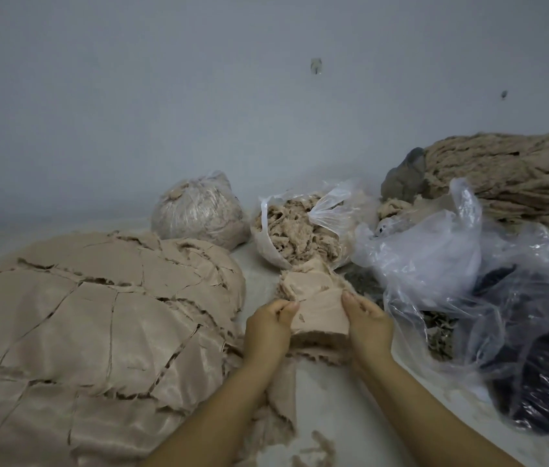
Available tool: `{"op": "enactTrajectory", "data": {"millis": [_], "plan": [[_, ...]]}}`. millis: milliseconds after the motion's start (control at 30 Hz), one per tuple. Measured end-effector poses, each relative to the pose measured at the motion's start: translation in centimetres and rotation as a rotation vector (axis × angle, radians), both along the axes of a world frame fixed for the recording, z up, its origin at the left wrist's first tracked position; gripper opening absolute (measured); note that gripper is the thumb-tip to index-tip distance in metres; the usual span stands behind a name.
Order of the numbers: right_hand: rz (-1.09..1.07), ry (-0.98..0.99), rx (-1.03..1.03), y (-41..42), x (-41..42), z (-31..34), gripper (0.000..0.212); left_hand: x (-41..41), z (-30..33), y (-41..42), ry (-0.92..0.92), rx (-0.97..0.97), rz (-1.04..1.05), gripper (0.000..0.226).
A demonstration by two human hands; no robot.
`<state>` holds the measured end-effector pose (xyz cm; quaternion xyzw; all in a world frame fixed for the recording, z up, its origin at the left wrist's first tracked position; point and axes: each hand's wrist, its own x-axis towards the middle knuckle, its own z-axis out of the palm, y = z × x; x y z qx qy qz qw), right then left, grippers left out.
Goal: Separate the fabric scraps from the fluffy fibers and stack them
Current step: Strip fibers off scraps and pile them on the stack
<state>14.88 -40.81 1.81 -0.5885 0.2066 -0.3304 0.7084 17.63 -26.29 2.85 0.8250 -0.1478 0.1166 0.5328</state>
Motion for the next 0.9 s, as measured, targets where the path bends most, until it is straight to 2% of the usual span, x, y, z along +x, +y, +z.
{"op": "enactTrajectory", "data": {"millis": [167, 367, 467, 600, 733, 833, 900], "plan": [[-0.048, 0.127, -0.197, -1.9, 2.5, -0.6, 0.019, 2.9, -0.2, -0.1, 0.067, 0.069, 0.031, 0.036], [0.017, 0.212, -0.298, -2.5, 2.7, -2.3, 0.015, 3.5, -1.0, 1.8, 0.133, 0.077, 0.107, 0.03], [0.048, 0.304, -0.385, -2.5, 2.3, -2.8, 0.021, 2.9, -0.5, 2.7, 0.123, 0.179, 0.02, 0.03], [0.063, 0.411, -0.575, -2.5, 1.0, -1.9, 0.041, 0.6, 1.8, 5.2, 0.111, 0.406, -0.224, 0.034], [-0.033, 0.516, -0.725, -1.8, -1.0, -1.3, 0.044, -1.9, 3.1, 8.4, 0.166, 0.558, -0.42, 0.013], [-0.014, 0.379, -0.788, 0.2, -2.8, -1.3, 0.028, -3.4, 3.3, 10.5, 0.1, 0.715, -0.526, 0.014], [0.167, 0.23, -0.865, 2.1, -4.3, -1.6, 0.014, -4.1, 3.4, 11.4, 0.099, 0.736, -0.561, 0.016]]}}
